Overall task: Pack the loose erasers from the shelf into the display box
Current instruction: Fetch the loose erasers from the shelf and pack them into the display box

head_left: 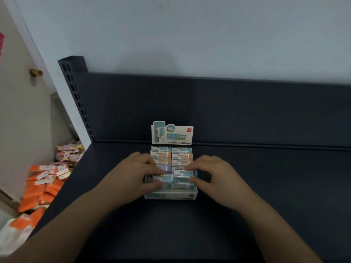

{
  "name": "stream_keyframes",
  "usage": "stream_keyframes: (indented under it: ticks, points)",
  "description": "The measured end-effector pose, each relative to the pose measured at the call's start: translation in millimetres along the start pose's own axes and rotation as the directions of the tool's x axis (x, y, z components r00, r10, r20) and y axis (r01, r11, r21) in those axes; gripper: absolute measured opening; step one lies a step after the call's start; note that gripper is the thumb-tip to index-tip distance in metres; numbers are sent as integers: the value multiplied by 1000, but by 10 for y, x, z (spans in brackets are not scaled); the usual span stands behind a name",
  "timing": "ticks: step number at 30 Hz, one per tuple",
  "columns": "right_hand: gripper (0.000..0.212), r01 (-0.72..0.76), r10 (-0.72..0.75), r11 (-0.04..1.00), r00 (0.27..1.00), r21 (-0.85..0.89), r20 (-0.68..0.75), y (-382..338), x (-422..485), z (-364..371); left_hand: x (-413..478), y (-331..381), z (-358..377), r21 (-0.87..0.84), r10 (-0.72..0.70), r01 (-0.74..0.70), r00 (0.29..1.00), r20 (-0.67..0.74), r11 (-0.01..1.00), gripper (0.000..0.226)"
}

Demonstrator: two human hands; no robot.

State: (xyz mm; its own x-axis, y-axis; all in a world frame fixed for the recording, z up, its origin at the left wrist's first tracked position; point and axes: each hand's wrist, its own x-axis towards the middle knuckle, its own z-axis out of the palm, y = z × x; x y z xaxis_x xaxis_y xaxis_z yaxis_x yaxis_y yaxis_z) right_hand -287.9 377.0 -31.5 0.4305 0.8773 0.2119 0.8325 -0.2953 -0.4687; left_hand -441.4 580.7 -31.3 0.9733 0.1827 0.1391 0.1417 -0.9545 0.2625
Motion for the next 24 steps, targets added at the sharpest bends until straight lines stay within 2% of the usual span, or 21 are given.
stream_keyframes:
  ticks: [4,9,14,17,24]
  points:
    - [31,-3,5,999,999,-41,36,-58,7,3,0,-45,-14,21,28,-28,1000,9,999,45]
    - [31,-38,41,997,998,-67,50,-120,23,50,-27,-86,6,48,22,-19,998,-53,999,63]
    - [28,-93,94,993,995,-66,22,-111,-6,79,-68,-150,62,0,-20,20,995,-93,1000,51]
    - [26,-117,118,992,993,-54,23,-123,-13,83,-93,-151,67,-45,-31,26,994,-105,999,31]
    - [29,-111,116,989,992,-95,44,-186,39,96,-93,-139,104,-82,14,-26,989,-144,996,30]
